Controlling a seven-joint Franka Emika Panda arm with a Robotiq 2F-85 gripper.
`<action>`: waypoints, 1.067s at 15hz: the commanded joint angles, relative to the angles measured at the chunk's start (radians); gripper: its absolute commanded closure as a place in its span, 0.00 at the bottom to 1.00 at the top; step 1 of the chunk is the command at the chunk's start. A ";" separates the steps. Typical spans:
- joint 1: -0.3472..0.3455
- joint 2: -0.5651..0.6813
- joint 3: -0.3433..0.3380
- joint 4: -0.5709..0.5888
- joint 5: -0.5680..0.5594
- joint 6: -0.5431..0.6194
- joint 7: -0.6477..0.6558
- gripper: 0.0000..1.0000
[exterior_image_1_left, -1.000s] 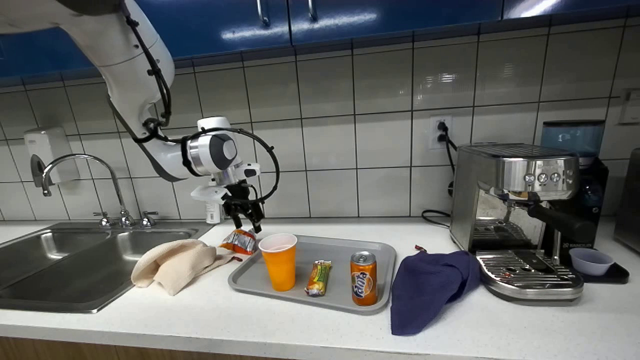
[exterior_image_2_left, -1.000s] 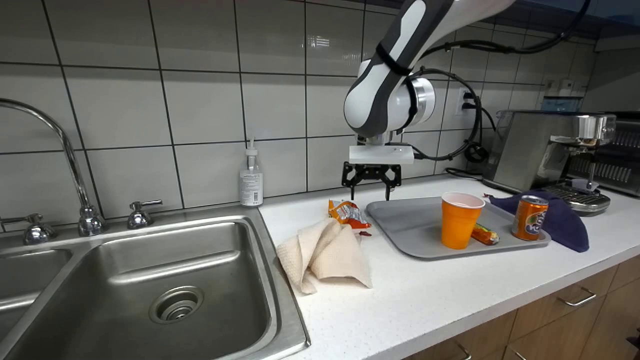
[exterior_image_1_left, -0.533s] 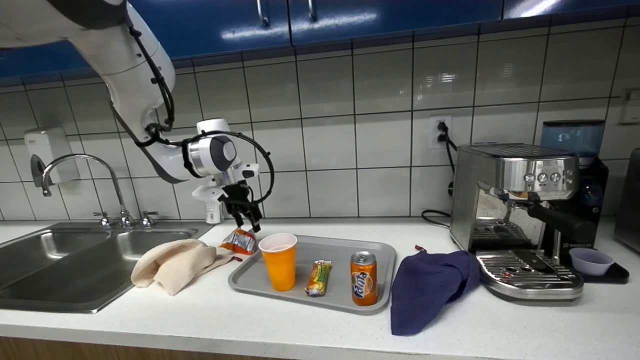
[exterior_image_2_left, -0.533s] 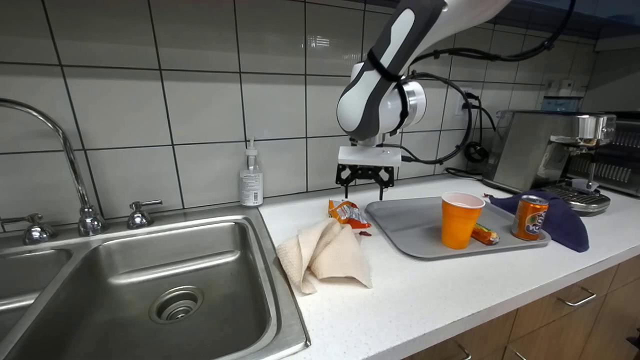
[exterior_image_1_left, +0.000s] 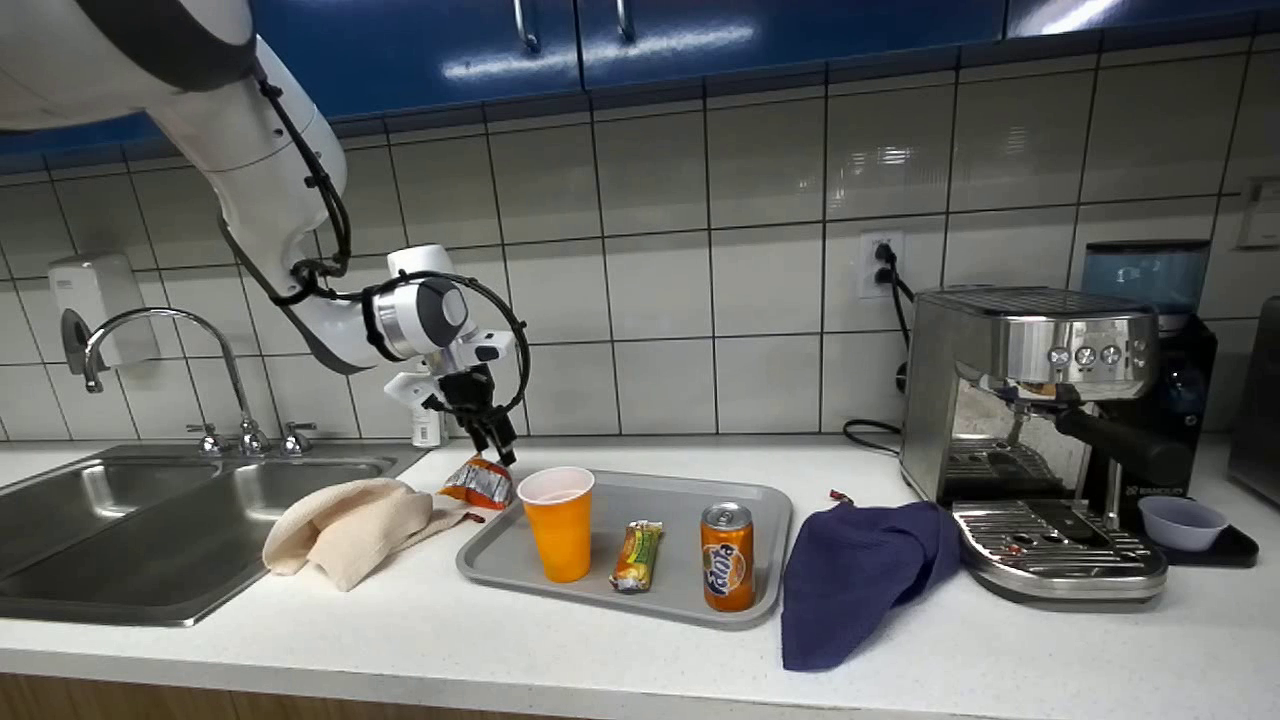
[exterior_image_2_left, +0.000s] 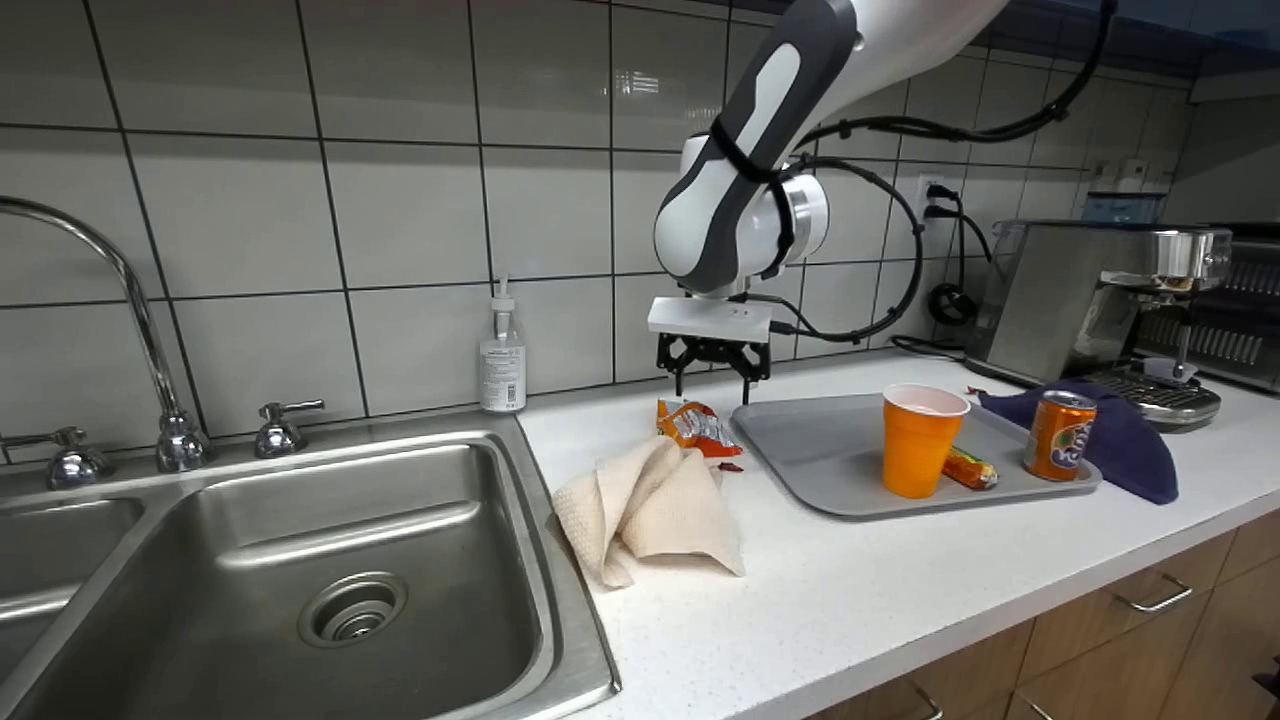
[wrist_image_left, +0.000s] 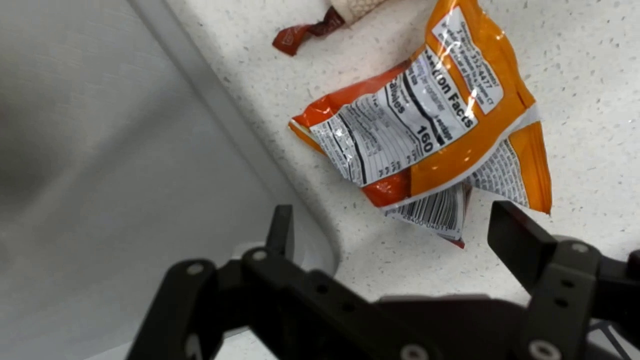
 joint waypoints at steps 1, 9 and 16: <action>0.029 0.046 -0.026 0.077 -0.022 -0.059 0.095 0.00; 0.035 0.097 -0.024 0.146 -0.026 -0.098 0.180 0.00; 0.031 0.112 -0.019 0.178 -0.027 -0.119 0.202 0.00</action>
